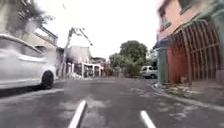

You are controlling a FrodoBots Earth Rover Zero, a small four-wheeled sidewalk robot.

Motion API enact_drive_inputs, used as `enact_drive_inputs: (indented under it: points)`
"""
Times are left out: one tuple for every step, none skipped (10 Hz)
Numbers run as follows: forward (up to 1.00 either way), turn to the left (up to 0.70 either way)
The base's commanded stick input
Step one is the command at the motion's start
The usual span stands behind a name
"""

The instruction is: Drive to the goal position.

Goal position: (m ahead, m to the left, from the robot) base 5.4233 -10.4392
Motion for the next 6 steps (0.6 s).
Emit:
enact_drive_inputs:
  points:
    - [1.00, 0.13]
    - [1.00, 0.13]
    - [1.00, -0.11]
    - [1.00, -0.39]
    - [1.00, -0.40]
    - [1.00, -0.40]
